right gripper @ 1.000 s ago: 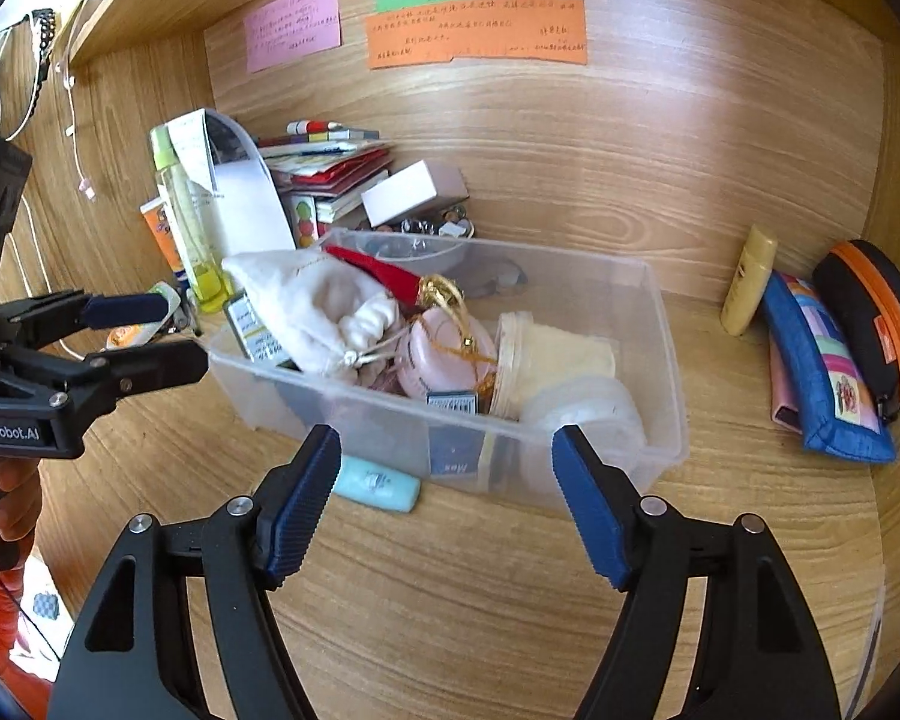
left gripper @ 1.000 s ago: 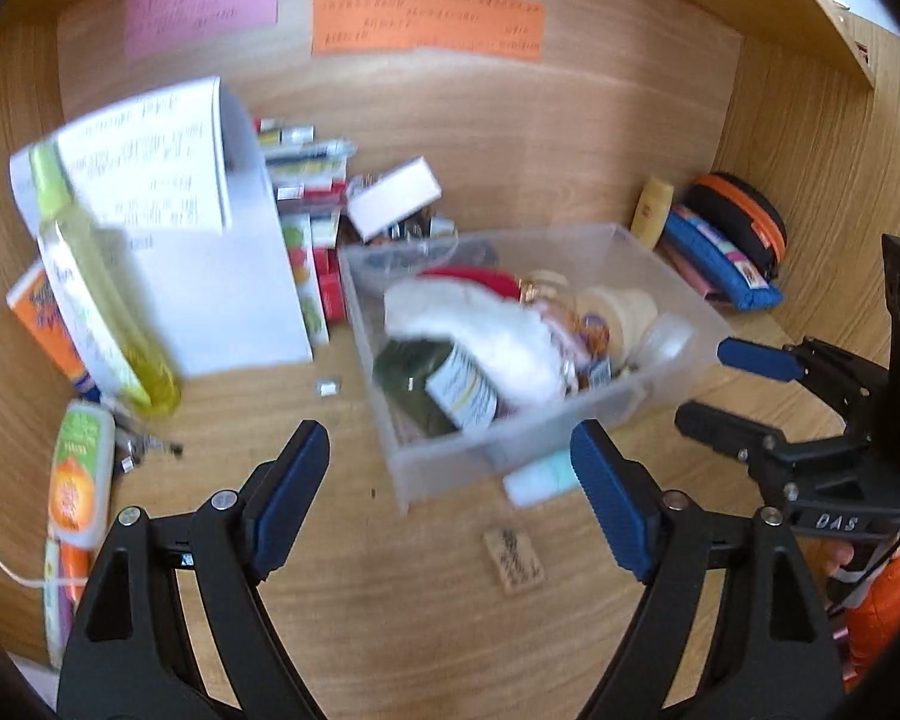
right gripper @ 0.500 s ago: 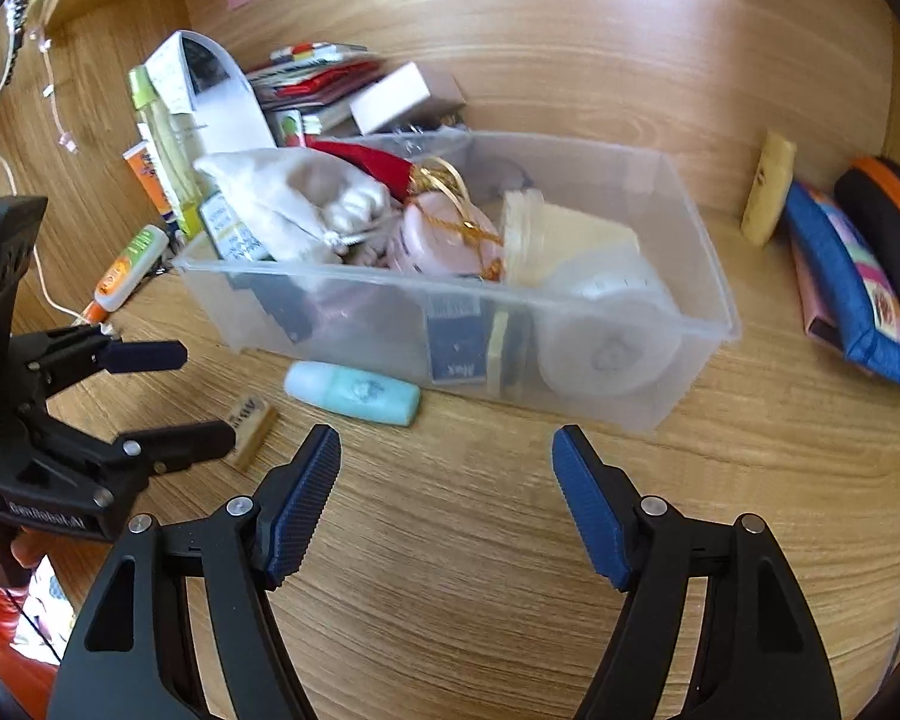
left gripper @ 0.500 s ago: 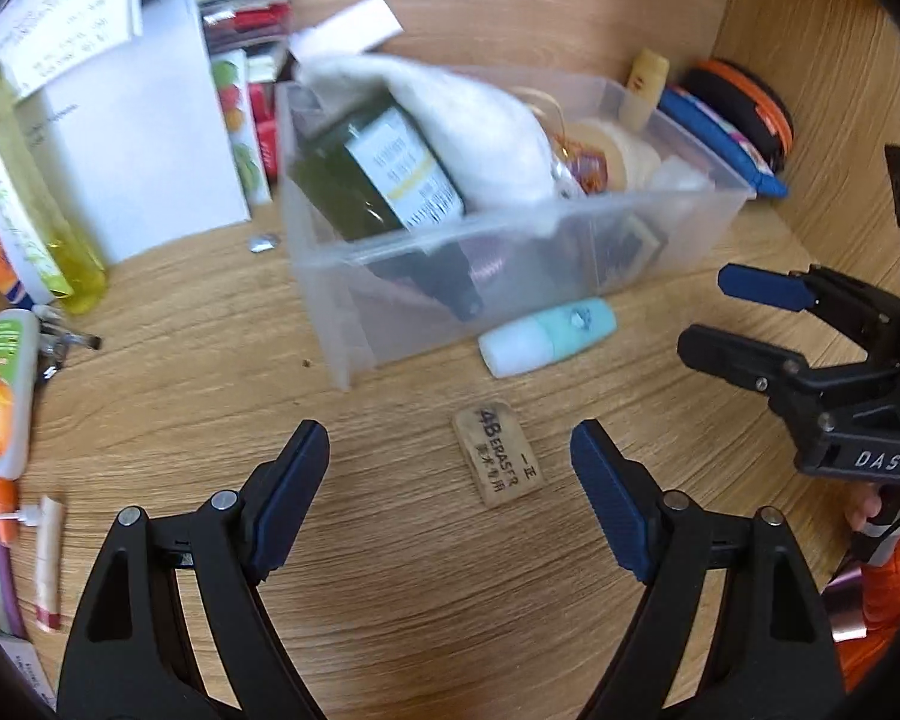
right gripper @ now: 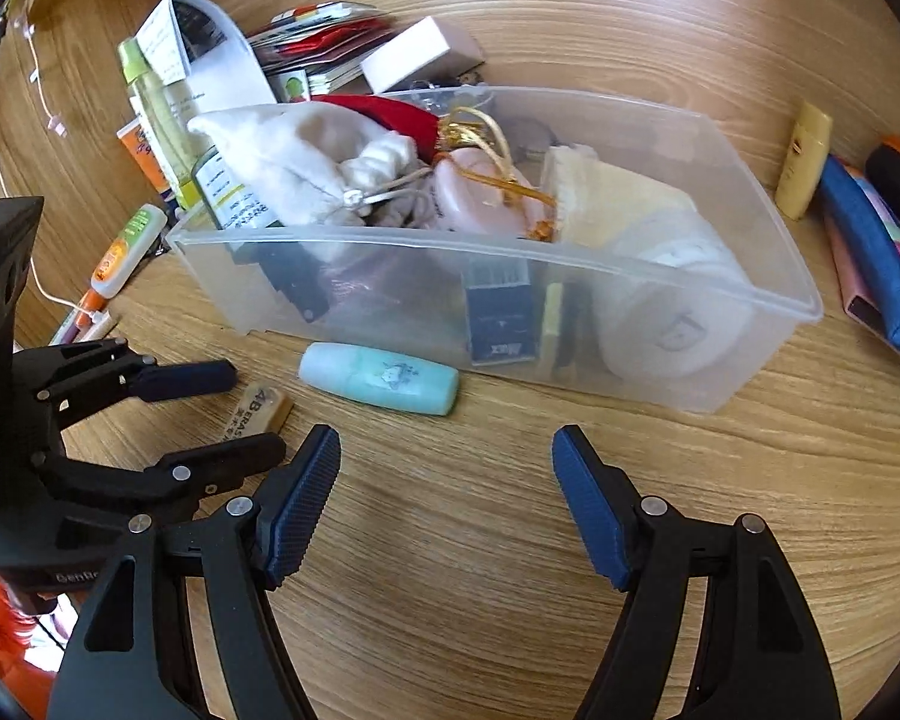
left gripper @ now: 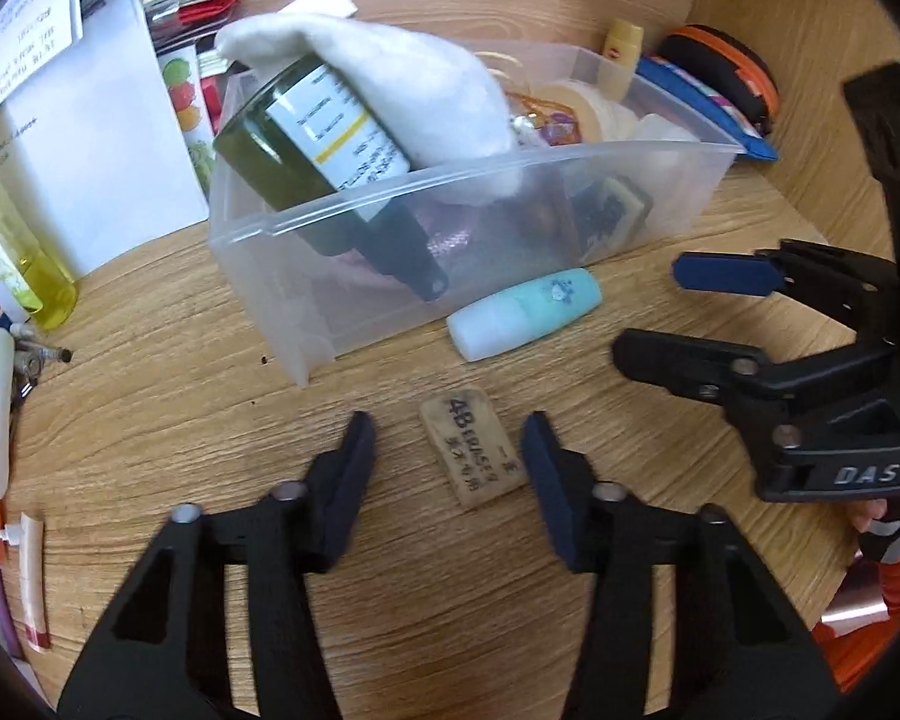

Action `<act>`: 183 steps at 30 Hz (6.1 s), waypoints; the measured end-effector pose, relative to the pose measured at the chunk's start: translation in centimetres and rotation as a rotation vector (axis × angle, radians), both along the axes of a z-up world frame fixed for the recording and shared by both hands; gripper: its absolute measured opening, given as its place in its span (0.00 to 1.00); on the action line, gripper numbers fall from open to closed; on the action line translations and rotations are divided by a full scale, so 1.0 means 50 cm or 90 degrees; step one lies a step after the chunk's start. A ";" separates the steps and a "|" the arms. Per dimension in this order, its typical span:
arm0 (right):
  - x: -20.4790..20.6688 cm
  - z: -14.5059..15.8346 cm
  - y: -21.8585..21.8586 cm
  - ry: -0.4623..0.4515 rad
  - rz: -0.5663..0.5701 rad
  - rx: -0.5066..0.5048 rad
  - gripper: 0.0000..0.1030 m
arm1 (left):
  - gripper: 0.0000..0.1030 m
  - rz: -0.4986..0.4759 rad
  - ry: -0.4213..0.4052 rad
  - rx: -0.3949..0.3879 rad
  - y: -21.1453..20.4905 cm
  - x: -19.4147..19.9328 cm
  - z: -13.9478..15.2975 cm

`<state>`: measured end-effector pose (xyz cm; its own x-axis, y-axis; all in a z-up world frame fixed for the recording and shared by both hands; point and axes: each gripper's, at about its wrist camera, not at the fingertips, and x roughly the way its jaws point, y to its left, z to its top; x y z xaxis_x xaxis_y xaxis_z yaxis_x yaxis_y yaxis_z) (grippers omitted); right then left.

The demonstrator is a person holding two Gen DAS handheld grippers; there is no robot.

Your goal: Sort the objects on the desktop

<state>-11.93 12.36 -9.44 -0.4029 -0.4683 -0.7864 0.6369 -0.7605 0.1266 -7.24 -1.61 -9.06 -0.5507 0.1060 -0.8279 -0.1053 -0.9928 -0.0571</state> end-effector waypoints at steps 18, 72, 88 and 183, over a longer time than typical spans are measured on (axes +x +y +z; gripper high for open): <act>0.000 -0.025 -0.100 -0.007 -0.013 0.019 0.72 | 0.23 0.071 0.061 0.053 -0.107 0.045 0.025; -0.005 0.124 0.098 0.138 -0.072 -0.113 0.69 | 0.23 0.063 0.158 0.024 0.012 0.040 0.143; -0.082 0.122 0.099 0.149 -0.067 -0.099 0.69 | 0.23 0.039 0.181 0.026 0.057 -0.052 0.186; 0.051 0.170 0.140 0.229 -0.088 -0.083 0.99 | 0.94 0.163 0.252 0.002 0.052 0.061 0.153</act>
